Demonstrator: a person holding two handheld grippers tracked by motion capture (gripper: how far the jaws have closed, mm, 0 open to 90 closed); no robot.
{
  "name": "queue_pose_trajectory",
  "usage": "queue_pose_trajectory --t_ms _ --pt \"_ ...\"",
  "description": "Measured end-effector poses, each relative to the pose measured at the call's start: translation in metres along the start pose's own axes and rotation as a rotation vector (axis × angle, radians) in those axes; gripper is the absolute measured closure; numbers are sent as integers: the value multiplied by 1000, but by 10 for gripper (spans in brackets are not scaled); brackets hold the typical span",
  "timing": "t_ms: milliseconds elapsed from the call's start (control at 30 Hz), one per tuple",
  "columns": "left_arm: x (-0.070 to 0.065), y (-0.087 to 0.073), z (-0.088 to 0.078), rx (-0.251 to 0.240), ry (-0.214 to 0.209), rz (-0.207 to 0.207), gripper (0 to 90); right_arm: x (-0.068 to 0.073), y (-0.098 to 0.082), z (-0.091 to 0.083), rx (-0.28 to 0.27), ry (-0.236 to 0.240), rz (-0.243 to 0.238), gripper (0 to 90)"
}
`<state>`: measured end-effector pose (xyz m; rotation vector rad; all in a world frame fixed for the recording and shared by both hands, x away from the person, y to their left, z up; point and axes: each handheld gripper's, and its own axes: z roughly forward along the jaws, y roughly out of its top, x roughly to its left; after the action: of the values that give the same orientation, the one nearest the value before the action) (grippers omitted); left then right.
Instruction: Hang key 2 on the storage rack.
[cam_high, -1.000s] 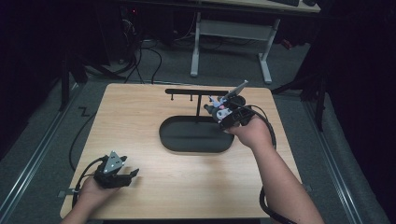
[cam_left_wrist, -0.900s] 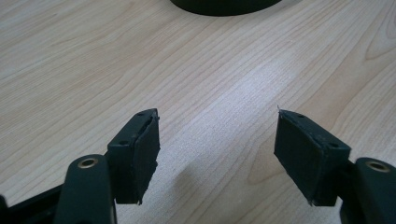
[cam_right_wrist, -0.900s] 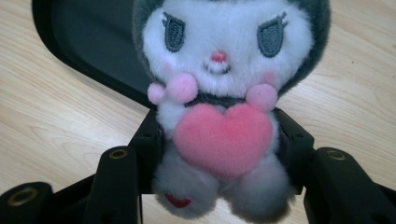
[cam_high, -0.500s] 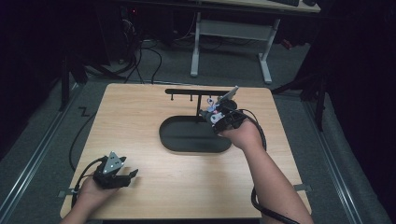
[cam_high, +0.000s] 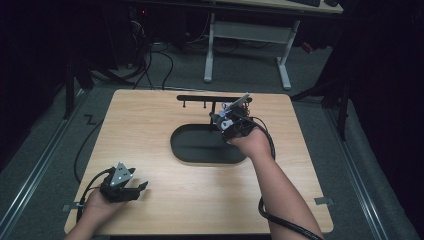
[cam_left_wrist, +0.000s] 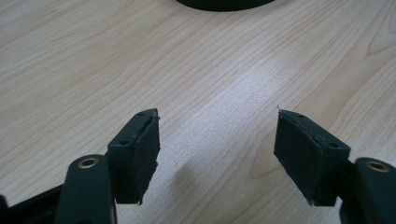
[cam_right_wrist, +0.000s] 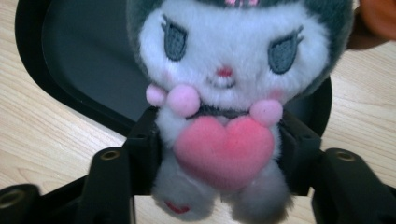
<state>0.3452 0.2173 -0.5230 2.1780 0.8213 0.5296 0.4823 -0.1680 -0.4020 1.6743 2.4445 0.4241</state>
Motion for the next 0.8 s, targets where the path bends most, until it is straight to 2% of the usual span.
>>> queue_pose_trajectory --t_ms 100,233,533,800 --pt "0 0 0 0 -1 1 315 0 0 2 -6 20 14 353" --pt "0 0 1 7 -5 4 315 0 -2 1 -19 24 19 317" --pt "-2 1 2 2 -2 8 315 0 -16 -1 -43 41 37 314" --pt "-2 1 2 5 -5 11 315 -2 -37 1 -88 40 9 315"
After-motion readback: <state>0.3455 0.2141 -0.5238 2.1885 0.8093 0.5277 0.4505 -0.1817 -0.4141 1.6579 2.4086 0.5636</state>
